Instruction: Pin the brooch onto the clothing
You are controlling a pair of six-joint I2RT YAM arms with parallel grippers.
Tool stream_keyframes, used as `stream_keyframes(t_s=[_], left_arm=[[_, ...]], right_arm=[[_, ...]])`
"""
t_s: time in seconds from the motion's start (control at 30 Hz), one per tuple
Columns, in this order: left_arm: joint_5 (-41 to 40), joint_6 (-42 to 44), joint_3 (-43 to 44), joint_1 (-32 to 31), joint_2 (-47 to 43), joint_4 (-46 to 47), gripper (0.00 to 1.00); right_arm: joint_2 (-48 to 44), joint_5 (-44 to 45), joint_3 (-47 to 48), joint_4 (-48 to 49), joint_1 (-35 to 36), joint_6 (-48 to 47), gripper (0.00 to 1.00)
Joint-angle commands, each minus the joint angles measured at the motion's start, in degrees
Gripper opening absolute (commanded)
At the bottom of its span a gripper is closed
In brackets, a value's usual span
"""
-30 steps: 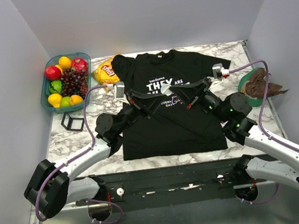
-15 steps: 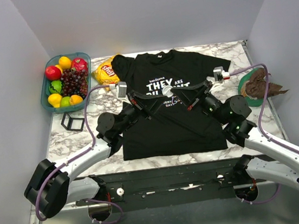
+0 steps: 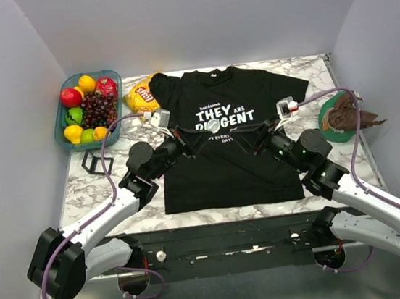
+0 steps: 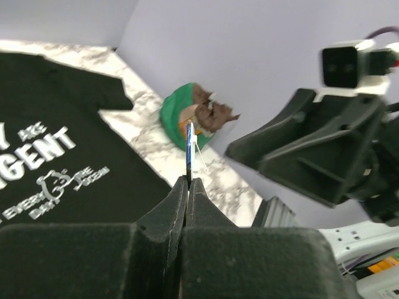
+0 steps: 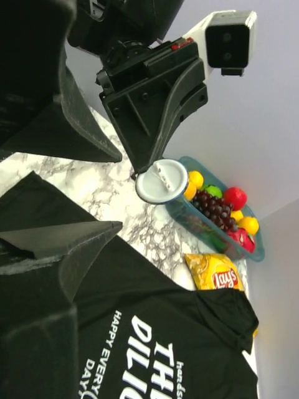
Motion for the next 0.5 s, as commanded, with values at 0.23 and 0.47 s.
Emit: stream_keyframes(t_s=[0.23, 0.47], left_arm=[[2.5, 14.0, 12.6, 4.8, 1.6, -34.0, 0.00], [-5.1, 29.3, 27.1, 5.1, 10.4, -58.9, 0.00]], right_arm=[[-4.3, 3.4, 4.8, -17.1, -3.6, -9.5, 0.69], [4.4, 4.2, 13.0, -31.1, -7.8, -13.7, 0.77]])
